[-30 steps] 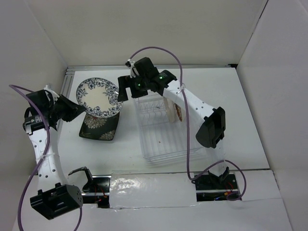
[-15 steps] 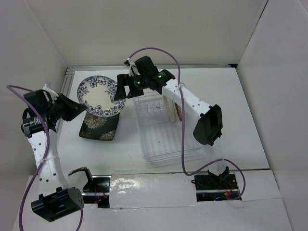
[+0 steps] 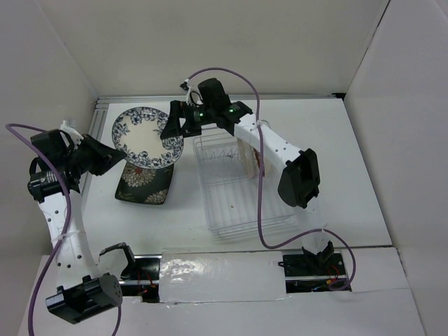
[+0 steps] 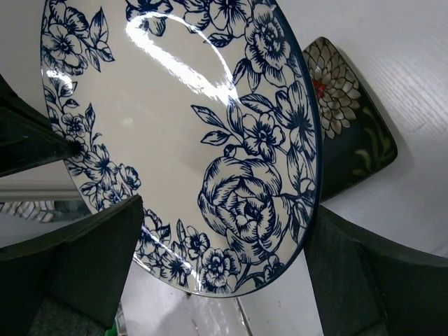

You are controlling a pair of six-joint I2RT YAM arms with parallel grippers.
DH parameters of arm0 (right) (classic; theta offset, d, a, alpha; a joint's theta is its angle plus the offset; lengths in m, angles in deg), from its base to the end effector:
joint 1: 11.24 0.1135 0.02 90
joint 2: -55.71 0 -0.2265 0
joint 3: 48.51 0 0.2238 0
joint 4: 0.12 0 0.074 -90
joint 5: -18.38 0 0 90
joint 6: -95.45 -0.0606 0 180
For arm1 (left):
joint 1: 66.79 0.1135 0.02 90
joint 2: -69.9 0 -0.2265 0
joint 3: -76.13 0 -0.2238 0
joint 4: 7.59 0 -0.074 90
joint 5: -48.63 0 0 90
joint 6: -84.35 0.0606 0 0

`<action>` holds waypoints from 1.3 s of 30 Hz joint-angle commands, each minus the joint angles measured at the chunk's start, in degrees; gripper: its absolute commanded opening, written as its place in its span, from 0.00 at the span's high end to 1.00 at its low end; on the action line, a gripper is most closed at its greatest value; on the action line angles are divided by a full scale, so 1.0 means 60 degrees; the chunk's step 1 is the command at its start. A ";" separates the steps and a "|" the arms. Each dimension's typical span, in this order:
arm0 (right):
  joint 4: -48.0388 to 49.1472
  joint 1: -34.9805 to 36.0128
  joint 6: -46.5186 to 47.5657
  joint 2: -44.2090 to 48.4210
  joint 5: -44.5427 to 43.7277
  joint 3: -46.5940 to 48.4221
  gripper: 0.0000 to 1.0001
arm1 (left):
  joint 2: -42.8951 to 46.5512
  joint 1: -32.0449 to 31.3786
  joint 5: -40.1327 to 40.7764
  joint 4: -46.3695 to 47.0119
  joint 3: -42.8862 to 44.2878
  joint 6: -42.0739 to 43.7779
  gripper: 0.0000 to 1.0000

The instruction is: Load the plates into the dish rack

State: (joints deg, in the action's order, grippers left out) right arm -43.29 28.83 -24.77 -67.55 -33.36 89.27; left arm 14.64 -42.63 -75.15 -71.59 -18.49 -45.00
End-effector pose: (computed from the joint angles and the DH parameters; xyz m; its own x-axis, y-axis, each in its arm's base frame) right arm 0.3337 0.3297 0.3007 -0.7808 -0.1403 -0.6089 -0.6114 0.3723 0.6982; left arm 0.1851 0.0461 0.3426 -0.4447 -0.7771 -0.4455 -0.2599 0.5879 -0.7661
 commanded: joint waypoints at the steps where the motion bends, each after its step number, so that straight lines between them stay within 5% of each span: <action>1: 0.1277 0.0015 -0.0354 0.0022 0.0829 0.0193 0.04 | 0.0378 0.0001 -0.0889 0.1043 0.0931 -0.0326 1.00; 7: 0.2767 0.0030 -0.0895 0.0444 0.1489 -0.0623 0.23 | 0.0422 -0.0028 -0.1151 0.1087 0.0990 -0.0472 1.00; 12: 0.3211 0.0030 -0.1014 0.0651 0.1533 -0.0920 0.55 | 0.0451 0.0001 -0.1036 0.1000 0.1078 -0.0472 1.00; 14: 0.3255 0.0015 -0.1145 0.0477 0.1635 -0.0774 0.79 | 0.0480 0.0001 -0.1049 0.1014 0.1107 -0.0472 1.00; 16: 0.3313 0.0001 -0.1248 0.0359 0.1782 -0.0642 0.87 | 0.0466 -0.0013 -0.1079 0.1043 0.1078 -0.0458 1.00; 24: 0.2615 0.0015 -0.0751 0.0929 0.1140 -0.0832 1.00 | 0.0495 -0.0028 -0.1006 0.1058 0.0887 -0.0385 1.00; 31: 0.1088 0.0030 -0.0484 0.2726 -0.2747 -0.1240 1.00 | 0.0349 -0.0043 -0.1297 0.1218 0.0873 -0.0209 1.00; 36: -0.0186 0.0220 -0.0707 0.3988 -0.6020 -0.1168 1.00 | 0.0275 -0.0028 -0.1795 0.1409 0.0887 -0.0150 0.59; 39: -0.0421 0.0469 -0.0531 0.4588 -0.7618 -0.1460 1.00 | 0.0246 -0.0028 -0.2001 0.1468 0.0887 -0.0165 0.13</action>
State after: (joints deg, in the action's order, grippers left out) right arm -46.04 31.39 -28.77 -45.17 -62.83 80.99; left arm 15.67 -42.63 -81.73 -67.32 -15.35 -44.91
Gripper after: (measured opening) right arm 0.144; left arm 0.750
